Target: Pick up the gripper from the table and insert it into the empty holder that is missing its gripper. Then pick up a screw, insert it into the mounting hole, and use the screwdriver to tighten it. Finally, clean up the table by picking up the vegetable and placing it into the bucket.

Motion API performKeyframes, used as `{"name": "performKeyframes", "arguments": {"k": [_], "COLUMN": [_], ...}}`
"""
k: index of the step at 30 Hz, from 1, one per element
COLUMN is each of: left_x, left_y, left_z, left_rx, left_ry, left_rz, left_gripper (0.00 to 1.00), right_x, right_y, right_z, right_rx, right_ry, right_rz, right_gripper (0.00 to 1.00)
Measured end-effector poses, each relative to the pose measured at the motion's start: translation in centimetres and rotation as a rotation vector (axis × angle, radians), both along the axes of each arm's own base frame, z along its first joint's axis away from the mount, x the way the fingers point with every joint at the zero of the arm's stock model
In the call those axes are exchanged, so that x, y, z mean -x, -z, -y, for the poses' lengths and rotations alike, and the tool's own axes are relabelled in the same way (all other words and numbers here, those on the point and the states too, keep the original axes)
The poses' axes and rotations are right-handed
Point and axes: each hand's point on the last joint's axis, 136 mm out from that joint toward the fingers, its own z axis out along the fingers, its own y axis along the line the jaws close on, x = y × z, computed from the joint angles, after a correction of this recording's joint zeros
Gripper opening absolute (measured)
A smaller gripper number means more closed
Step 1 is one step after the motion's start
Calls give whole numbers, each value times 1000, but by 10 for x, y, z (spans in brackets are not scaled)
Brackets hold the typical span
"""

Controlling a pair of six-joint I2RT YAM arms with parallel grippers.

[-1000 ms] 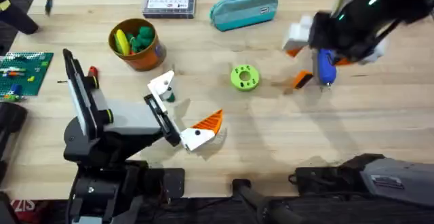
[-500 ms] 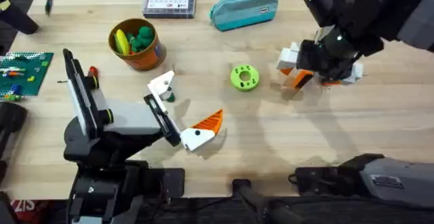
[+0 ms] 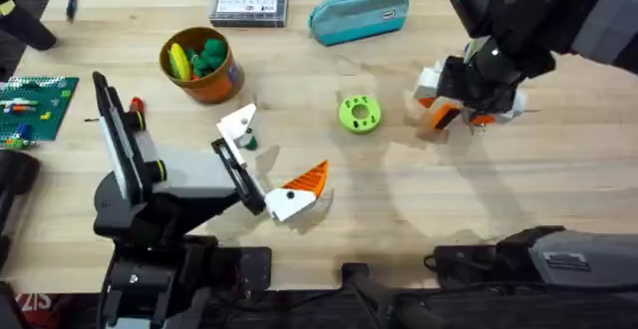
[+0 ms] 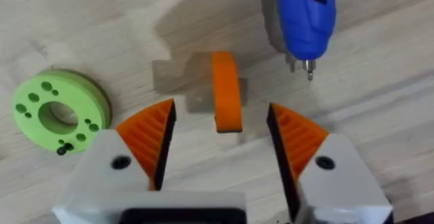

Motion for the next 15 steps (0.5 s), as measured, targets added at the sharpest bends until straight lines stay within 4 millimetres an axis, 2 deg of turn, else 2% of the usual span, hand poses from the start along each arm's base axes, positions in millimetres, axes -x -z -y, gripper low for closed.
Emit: {"name": "performKeyframes", "arguments": {"k": [6, 12, 15], "left_x": [0, 0, 0], "left_y": [0, 0, 0], "left_z": [0, 0, 0], "left_rx": [0, 0, 0], "left_ry": [0, 0, 0], "left_rz": [0, 0, 0], "left_gripper": [985, 985, 985], "right_x": [0, -1, -1], "right_y": [13, 14, 14], "right_z": [0, 0, 0], "right_rx": [13, 14, 13], "right_ry": [0, 1, 3], "right_rz": [-43, -44, -44], "right_gripper": [685, 549, 421]}}
